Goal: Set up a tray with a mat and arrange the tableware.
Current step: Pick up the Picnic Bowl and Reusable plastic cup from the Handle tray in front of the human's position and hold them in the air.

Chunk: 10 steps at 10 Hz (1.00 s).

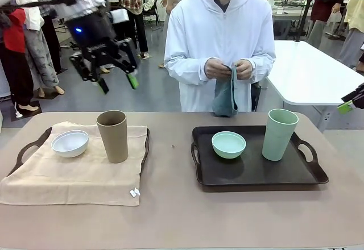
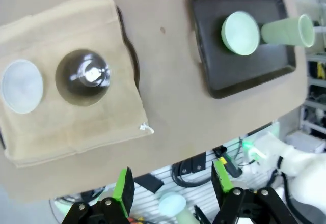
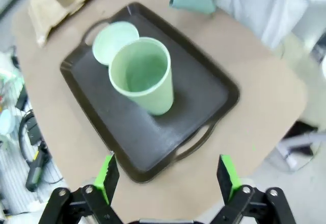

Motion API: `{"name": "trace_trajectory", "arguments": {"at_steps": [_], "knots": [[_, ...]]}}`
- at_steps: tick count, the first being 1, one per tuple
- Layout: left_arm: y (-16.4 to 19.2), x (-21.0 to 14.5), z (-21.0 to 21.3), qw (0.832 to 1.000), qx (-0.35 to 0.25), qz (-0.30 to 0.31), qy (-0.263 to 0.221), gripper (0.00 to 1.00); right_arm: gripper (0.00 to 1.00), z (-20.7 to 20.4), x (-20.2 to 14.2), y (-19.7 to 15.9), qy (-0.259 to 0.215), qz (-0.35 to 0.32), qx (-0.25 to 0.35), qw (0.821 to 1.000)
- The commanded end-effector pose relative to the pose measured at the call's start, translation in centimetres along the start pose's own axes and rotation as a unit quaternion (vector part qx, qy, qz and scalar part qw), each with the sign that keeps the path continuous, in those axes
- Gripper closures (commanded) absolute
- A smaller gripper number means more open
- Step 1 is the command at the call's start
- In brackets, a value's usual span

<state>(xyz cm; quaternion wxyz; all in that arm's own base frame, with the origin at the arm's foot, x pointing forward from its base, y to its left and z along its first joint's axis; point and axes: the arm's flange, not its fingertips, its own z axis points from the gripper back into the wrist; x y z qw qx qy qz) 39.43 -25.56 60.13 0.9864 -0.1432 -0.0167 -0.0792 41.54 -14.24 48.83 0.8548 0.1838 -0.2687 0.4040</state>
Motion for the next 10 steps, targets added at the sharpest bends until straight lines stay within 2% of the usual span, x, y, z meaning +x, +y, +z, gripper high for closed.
{"name": "trace_trajectory", "arguments": {"at_steps": [1, 3, 4, 6, 8, 9, 10], "knots": [[-4.6, 4.4, -1.8, 0.998, 0.04, -0.038, 0.021, 0.19, 0.0, -2.0, -0.9, -4.1, -0.068, 0.112, 0.012, 0.991], [-7.6, 7.3, -4.3, 0.997, 0.053, -0.051, 0.037, 0.19, 0.0, -3.8, -1.3, -6.2, -0.08, 0.157, 0.039, 0.984], [-9.1, 8.8, -5.8, 0.995, 0.062, -0.063, 0.041, 0.19, 0.0, -4.8, -1.1, -6.5, -0.062, 0.194, 0.046, 0.978], [-12.1, 10.7, -8.7, 0.991, 0.095, -0.09, 0.034, 0.19, 0.0, -6.5, -0.4, -6.1, -0.022, 0.249, 0.115, 0.961], [-14.4, 11.9, -10.8, 0.987, 0.123, -0.104, 0.025, 0.19, 0.0, -7.7, 0.2, -5.8, -0.02, 0.272, 0.145, 0.951], [-15.2, 12.4, -11.9, 0.986, 0.116, -0.121, 0.028, 0.19, 0.0, -8.2, 0.3, -6.2, -0.017, 0.254, 0.138, 0.957], [-13.0, 10.5, -11.4, 0.989, 0.099, -0.11, 0.031, 0.19, 0.0, -8.4, 0.2, -5.0, -0.024, 0.247, 0.132, 0.96]]}}
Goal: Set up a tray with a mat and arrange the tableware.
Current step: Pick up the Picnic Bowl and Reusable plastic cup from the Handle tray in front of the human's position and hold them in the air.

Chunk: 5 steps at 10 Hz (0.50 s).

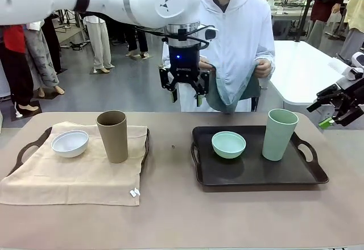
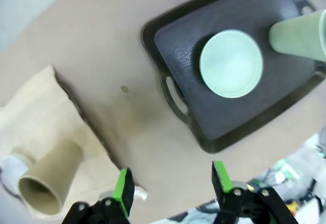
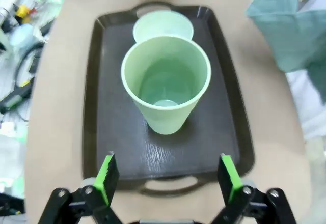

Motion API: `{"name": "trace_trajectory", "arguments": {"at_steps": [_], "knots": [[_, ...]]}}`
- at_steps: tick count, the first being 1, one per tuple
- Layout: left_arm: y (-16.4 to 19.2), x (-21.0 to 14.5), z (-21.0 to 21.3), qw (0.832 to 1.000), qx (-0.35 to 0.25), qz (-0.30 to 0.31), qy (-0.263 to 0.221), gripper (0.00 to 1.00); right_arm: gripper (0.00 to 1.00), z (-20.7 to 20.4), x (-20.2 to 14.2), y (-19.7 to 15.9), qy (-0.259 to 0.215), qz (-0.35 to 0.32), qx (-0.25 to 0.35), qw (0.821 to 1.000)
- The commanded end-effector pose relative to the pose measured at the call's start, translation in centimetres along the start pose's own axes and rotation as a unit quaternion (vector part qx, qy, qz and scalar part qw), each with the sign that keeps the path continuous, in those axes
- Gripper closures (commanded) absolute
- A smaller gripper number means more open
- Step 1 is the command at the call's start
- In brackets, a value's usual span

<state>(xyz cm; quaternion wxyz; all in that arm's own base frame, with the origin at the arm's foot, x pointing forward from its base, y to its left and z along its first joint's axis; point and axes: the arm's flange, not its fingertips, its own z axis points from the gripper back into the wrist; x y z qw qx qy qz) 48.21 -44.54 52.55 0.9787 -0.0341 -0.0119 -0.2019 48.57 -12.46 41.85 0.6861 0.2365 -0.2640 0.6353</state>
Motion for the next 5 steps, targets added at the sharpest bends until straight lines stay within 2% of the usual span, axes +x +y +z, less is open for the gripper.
{"name": "trace_trajectory", "arguments": {"at_steps": [1, 4, 5], "knots": [[1.5, -1.1, 1.0, 1.0, -0.006, 0.013, 0.001, 0.19, 0.0, 0.1, -0.2, 0.3, -0.002, -0.003, -0.009, 1.0], [1.5, -1.1, 1.0, 1.0, -0.006, 0.013, 0.001, 0.19, 0.0, 0.1, -0.2, 0.3, -0.002, -0.003, -0.009, 1.0], [1.2, 0.1, 1.0, 1.0, 0.0, 0.012, -0.005, 0.19, 0.0, 0.4, -0.4, 0.1, 0.0, -0.004, -0.005, 1.0]]}}
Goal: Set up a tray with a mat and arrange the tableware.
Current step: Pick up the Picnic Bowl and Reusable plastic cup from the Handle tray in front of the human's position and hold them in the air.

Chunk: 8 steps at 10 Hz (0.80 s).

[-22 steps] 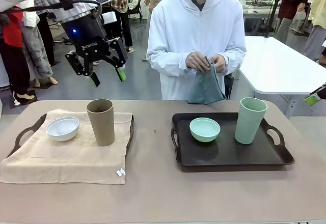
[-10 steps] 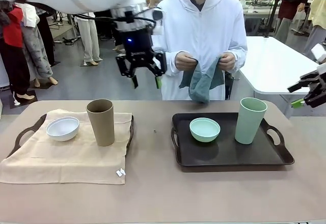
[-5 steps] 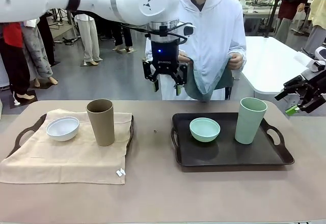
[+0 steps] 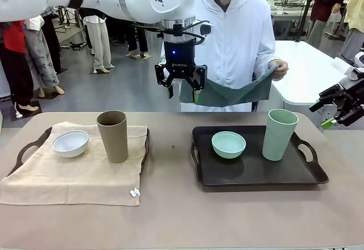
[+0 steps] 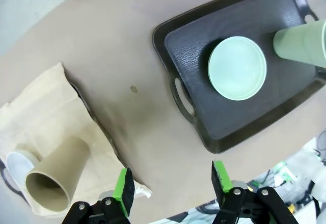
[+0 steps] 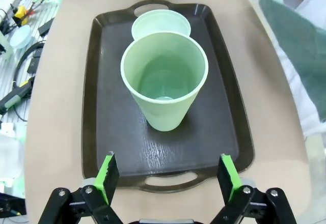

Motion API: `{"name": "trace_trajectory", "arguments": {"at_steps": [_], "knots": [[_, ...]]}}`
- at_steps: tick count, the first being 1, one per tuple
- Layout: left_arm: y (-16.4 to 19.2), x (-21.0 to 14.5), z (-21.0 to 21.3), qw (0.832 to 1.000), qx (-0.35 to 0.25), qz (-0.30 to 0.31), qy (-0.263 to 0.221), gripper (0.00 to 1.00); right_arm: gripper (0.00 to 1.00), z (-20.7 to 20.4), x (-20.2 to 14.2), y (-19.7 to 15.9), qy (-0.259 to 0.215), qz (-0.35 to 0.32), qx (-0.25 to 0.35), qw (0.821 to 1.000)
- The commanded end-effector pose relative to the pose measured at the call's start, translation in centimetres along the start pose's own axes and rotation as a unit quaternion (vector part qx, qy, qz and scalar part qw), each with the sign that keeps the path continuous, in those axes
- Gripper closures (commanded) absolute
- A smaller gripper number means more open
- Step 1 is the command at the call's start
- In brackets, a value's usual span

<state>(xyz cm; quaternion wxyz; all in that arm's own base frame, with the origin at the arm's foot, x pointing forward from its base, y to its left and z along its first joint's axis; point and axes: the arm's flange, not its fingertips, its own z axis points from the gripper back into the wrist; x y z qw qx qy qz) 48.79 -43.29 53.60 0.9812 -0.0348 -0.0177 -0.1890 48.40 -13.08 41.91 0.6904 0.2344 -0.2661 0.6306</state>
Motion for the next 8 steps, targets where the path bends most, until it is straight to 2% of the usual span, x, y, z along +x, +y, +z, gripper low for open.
{"name": "trace_trajectory", "arguments": {"at_steps": [1, 2, 4, 5, 8], "knots": [[-1.2, -0.4, -1.2, 1.0, -0.006, 0.01, -0.025, 0.19, 0.0, -1.4, -0.9, -1.0, -0.047, 0.033, 0.045, 0.997], [-2.2, -0.8, -2.0, 0.998, 0.012, 0.031, -0.047, 0.19, 0.0, -2.5, -1.7, -1.9, -0.079, 0.039, 0.08, 0.993], [-3.9, -1.8, -4.5, 0.994, 0.038, 0.066, -0.082, 0.19, 0.0, -4.1, -3.2, -2.5, -0.108, 0.021, 0.103, 0.989], [-4.6, -1.9, -5.7, 0.99, 0.041, 0.087, -0.101, 0.19, 0.0, -4.9, -3.5, -2.6, -0.109, 0.016, 0.111, 0.988], [-6.1, -2.0, -9.3, 0.989, 0.015, 0.095, -0.109, 0.19, 0.0, -7.1, -3.7, -2.8, -0.101, 0.016, 0.122, 0.987]]}}
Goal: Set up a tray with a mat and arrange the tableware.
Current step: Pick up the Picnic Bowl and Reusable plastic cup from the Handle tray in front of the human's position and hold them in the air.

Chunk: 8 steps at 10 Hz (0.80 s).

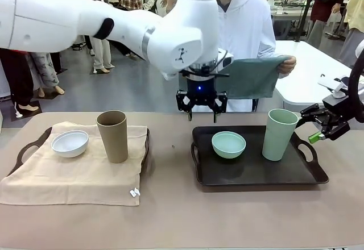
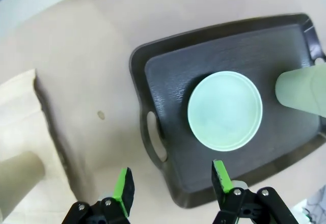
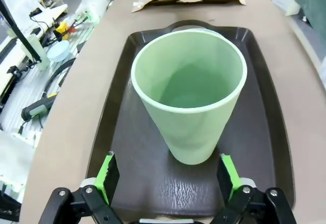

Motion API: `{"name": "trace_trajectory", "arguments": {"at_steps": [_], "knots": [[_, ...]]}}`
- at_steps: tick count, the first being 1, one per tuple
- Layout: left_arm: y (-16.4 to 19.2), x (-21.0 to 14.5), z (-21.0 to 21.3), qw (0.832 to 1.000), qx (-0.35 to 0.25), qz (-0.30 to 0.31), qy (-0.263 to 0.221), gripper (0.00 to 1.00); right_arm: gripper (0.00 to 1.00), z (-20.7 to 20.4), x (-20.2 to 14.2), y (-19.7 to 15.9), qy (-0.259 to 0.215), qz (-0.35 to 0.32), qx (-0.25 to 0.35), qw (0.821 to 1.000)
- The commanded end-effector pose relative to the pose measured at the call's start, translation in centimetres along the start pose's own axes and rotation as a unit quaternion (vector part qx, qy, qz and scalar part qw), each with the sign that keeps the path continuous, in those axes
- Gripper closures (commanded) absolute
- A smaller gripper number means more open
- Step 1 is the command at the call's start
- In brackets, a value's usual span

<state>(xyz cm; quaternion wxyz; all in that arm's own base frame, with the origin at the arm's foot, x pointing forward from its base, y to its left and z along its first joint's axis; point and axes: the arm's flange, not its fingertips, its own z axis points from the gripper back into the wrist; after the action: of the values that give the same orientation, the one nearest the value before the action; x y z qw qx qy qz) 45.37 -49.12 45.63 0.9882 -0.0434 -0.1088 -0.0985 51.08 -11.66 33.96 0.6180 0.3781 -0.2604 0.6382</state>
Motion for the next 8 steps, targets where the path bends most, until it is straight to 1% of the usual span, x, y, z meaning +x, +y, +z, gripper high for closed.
{"name": "trace_trajectory", "arguments": {"at_steps": [1, 3, 5, 6, 7, 8], "knots": [[0.1, -0.7, -1.9, 1.0, 0.0, -0.002, -0.019, 0.19, 0.0, -0.6, 0.1, -0.4, 0.006, 0.011, -0.004, 1.0], [0.0, -0.6, -3.5, 1.0, -0.002, -0.011, -0.006, 0.19, 0.0, -2.1, 0.1, -0.6, 0.008, 0.044, -0.025, 0.999], [-0.4, -0.7, -4.8, 1.0, 0.001, -0.027, 0.002, 0.19, 0.0, -3.4, 0.0, -0.7, 0.012, 0.072, -0.023, 0.997], [-0.5, -0.4, -5.3, 1.0, -0.007, -0.028, 0.003, 0.19, 0.0, -3.8, -0.1, -0.9, 0.004, 0.078, -0.025, 0.997], [-0.6, -0.2, -5.5, 0.998, -0.034, -0.04, 0.022, 0.19, 0.0, -4.2, -0.1, -1.0, -0.005, 0.079, -0.019, 0.997], [-0.5, -0.6, -5.0, 1.0, -0.003, -0.015, 0.014, 0.19, 0.0, -3.3, 0.1, -0.5, -0.011, 0.045, -0.032, 0.998]]}}
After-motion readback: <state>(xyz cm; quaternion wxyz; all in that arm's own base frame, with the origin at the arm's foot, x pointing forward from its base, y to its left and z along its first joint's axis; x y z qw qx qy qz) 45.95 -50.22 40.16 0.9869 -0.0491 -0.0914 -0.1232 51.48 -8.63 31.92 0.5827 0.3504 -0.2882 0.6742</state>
